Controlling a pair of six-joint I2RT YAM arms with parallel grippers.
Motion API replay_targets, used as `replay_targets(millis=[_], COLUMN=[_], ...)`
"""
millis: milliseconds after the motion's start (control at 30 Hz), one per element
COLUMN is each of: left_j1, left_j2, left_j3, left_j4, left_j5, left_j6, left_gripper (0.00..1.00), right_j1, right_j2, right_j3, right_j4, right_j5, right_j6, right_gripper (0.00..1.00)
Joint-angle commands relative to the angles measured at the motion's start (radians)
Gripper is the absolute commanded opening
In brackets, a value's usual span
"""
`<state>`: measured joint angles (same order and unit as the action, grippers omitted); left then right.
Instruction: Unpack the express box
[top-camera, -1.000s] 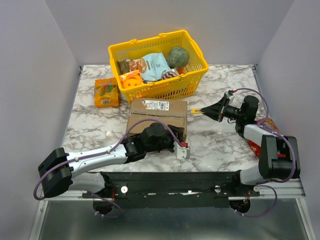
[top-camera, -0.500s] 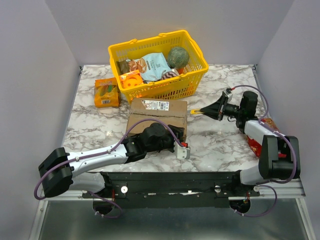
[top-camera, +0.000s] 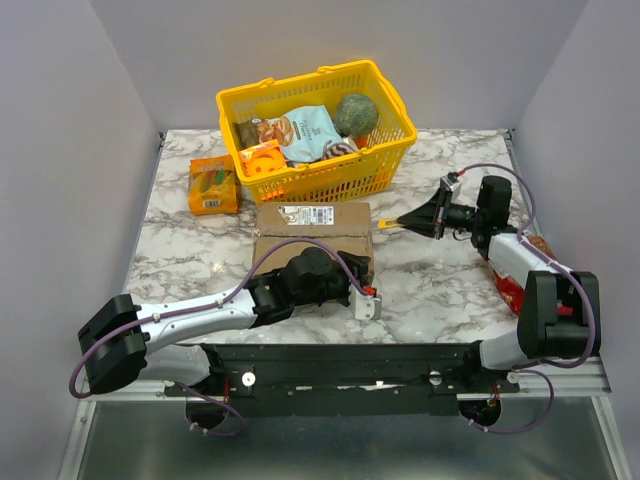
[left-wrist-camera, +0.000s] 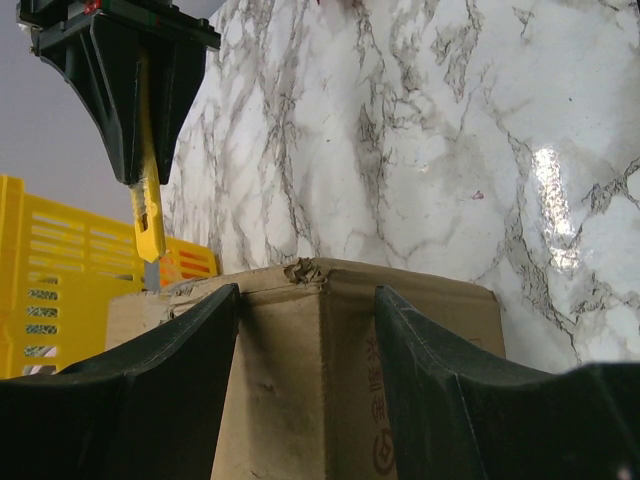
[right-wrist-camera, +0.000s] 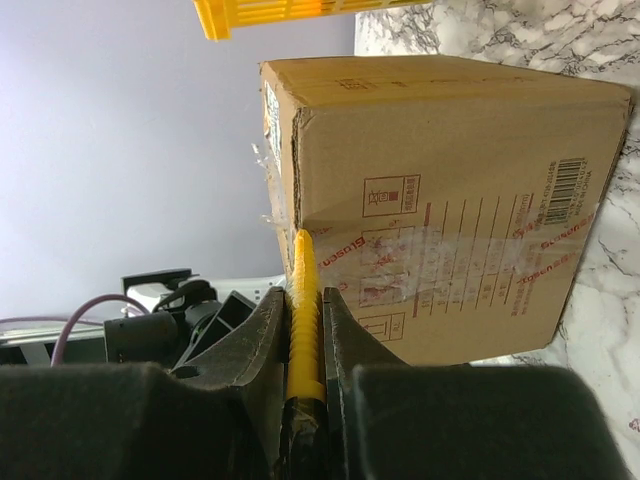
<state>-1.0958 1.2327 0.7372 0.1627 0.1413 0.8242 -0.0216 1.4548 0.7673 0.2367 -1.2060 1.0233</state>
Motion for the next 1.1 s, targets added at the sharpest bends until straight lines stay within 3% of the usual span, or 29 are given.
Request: replay_targets(millis=[0,267,1067], left_j1=[-0.001,-0.001,-0.001], left_j2=[0.021,0.022,0.056], left_j3=[-0.025,-0.033,-0.036], left_j4=[0.018,0.044,0.067], left_j5=[-0.072,-0.131,-0.181], left_j6=[0.026,0.036,0.049], left_gripper=[0.64,0.64,0.64], right_j1=[0.020,0.020,0.020], right_j2=[-0.002,0.004,-0.025], right_j3=[0.010,0.056,0.092], right_j4=[-0.094,-0.301,-0.563], right_j5=[-0.104,-0.135,-0.187], right_j6=[-0.055,-0.203,-0.387], right_gripper=[0.00,0.00,0.00])
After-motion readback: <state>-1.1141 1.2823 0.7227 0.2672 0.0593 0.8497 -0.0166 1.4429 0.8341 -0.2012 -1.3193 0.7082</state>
